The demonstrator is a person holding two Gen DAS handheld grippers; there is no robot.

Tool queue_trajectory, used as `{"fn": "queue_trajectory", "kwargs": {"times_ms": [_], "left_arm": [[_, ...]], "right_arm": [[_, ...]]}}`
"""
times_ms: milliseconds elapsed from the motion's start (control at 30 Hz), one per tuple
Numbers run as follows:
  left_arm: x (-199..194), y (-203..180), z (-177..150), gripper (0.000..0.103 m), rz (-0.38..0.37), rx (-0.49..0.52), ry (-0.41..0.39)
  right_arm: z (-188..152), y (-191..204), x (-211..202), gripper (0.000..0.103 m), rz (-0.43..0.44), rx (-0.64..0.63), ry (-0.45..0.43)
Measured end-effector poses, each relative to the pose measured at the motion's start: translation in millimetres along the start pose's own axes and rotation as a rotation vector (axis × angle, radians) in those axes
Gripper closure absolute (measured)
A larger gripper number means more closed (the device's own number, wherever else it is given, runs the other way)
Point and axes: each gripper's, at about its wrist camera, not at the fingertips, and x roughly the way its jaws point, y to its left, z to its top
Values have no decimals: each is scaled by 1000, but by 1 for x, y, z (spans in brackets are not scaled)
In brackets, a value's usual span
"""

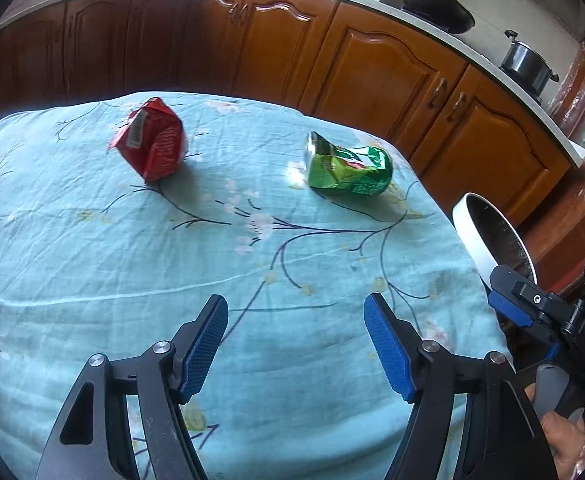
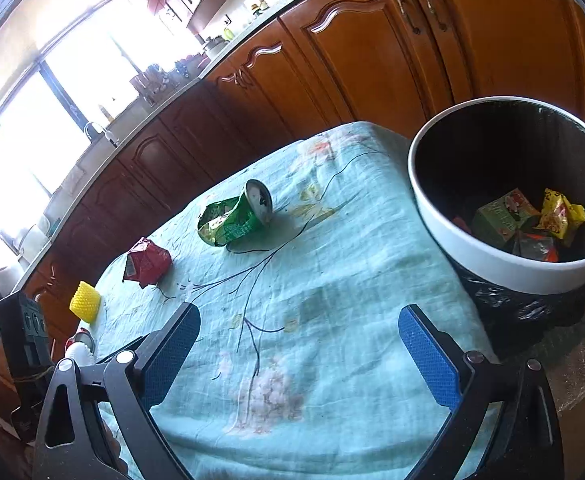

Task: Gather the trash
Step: 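Move both open tools back toward the red bag and green can, then grasp the red snack bag with the left tool while the right grasps the crushed green can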

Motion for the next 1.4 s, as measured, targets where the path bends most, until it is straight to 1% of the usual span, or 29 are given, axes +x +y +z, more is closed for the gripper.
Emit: {"fn": "queue_trajectory", "kwargs": {"times_ms": [200, 600, 800, 1033, 1100, 1267, 1300, 1367, 1400], "left_arm": [[-7, 24, 5, 33, 25, -50, -10], [8, 50, 26, 31, 83, -91, -17], [20, 61, 51, 28, 123, -85, -33], [31, 72, 89, 24, 178, -95, -92], [38, 73, 99, 23, 192, -88, -89], [61, 71, 109, 23, 212, -73, -70], [65, 72, 111, 23, 214, -74, -63], [72, 73, 114, 25, 219, -74, -57], [74, 73, 114, 25, 221, -70, -56]], "right_arm": [[1, 20, 18, 3, 11, -36, 27], [17, 41, 47, 3, 15, -75, 56], [32, 44, 64, 3, 9, -76, 66], [60, 50, 84, 3, 1, -79, 40], [68, 52, 91, 3, -7, -84, 34], [81, 56, 111, 4, -44, -109, 39], [82, 57, 115, 7, -54, -113, 40], [84, 55, 124, 19, -71, -116, 52], [83, 55, 128, 30, -75, -115, 64]]}}
